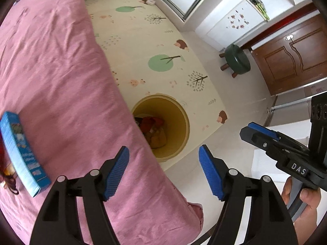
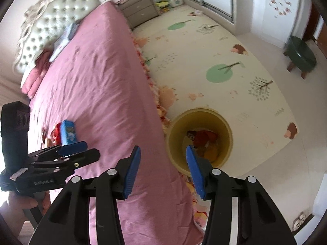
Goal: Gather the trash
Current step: 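Grasp the dark maroon cord with the left tool while the right grasps the blue box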
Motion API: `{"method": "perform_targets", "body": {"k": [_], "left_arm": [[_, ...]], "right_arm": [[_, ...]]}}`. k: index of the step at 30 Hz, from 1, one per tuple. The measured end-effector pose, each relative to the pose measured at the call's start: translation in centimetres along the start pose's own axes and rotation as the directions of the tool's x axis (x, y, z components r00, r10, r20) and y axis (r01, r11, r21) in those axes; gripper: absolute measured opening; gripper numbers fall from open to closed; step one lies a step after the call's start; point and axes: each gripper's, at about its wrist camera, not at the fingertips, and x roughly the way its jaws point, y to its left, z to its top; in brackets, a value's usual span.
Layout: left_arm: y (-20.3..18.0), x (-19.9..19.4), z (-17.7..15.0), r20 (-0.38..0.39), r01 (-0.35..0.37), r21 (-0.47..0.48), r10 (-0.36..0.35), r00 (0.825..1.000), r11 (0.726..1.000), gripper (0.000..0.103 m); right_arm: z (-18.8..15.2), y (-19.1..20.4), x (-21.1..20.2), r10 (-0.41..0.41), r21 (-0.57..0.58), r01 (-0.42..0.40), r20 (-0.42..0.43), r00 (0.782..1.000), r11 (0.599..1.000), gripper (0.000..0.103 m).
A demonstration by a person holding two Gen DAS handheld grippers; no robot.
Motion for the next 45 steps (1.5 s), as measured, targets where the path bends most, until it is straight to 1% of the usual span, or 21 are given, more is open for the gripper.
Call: {"method": "perform_targets", "body": {"k": [2,8,12,17,20,23,29,32,35,36,39,42,44,45], "left_arm": [[1.1,-1.0,-0.7,0.014,-0.005,-0.023,0.005,1.000,1.000,0.070],[5.7,-4.3,-3.8,0.055,-0.029,-0.100,0.035,0.998,0.995,0.070],[9.7,-6.6,-6.3,0.076,-0.053,-0.170,0.067,0.995,0.984,0.070],[14.8,-9.1,-9.1,0.092,-0.077,-0.267,0.105,0.990,0.961,0.070],[17.9,-10.2,-10.5,0.102,-0.085,-0.330,0.125,0.987,0.940,0.070],[20.8,-11.1,-11.7,0.109,-0.087,-0.393,0.140,0.984,0.915,0.070],[26.0,-11.9,-12.8,0.115,-0.082,-0.503,0.161,0.980,0.860,0.070],[28.4,-11.6,-12.9,0.113,-0.075,-0.555,0.165,0.980,0.829,0.070],[30.3,-10.9,-12.7,0.109,-0.058,-0.609,0.156,0.982,0.791,0.070],[31.2,-10.5,-12.5,0.108,-0.049,-0.631,0.150,0.983,0.775,0.070],[32.6,-9.5,-12.0,0.095,-0.053,-0.665,0.154,0.983,0.745,0.070],[33.9,-8.2,-11.5,0.067,-0.077,-0.688,0.169,0.983,0.722,0.070],[34.6,-7.5,-11.1,0.053,-0.083,-0.696,0.167,0.985,0.713,0.069],[34.9,-7.1,-10.9,0.043,-0.094,-0.697,0.172,0.984,0.711,0.066]], "right_arm": [[-0.1,1.8,0.1,0.014,-0.028,-0.014,-0.002,1.000,1.000,0.047],[-1.1,8.7,1.2,0.071,-0.129,-0.076,-0.040,0.997,0.989,0.047],[-2.2,13.0,2.6,0.100,-0.185,-0.114,-0.080,0.992,0.976,0.047],[-3.5,18.5,4.7,0.135,-0.246,-0.165,-0.136,0.981,0.955,0.047],[-4.2,22.2,6.3,0.150,-0.281,-0.194,-0.170,0.974,0.940,0.047],[-4.5,24.9,7.7,0.160,-0.306,-0.215,-0.197,0.967,0.927,0.047],[-4.3,28.9,10.6,0.155,-0.344,-0.232,-0.236,0.959,0.910,0.051],[-3.9,30.1,12.0,0.138,-0.367,-0.226,-0.250,0.958,0.902,0.052],[-3.4,30.7,13.1,0.126,-0.379,-0.223,-0.265,0.956,0.898,0.053],[-3.0,31.0,13.8,0.119,-0.383,-0.220,-0.270,0.955,0.897,0.053],[-2.4,31.6,15.2,0.101,-0.397,-0.212,-0.283,0.954,0.893,0.053],[-1.9,31.9,16.6,0.087,-0.405,-0.208,-0.298,0.951,0.890,0.053],[-1.7,32.3,17.4,0.077,-0.411,-0.205,-0.307,0.949,0.888,0.053],[-1.6,32.5,17.8,0.072,-0.414,-0.205,-0.313,0.947,0.887,0.053]]}}
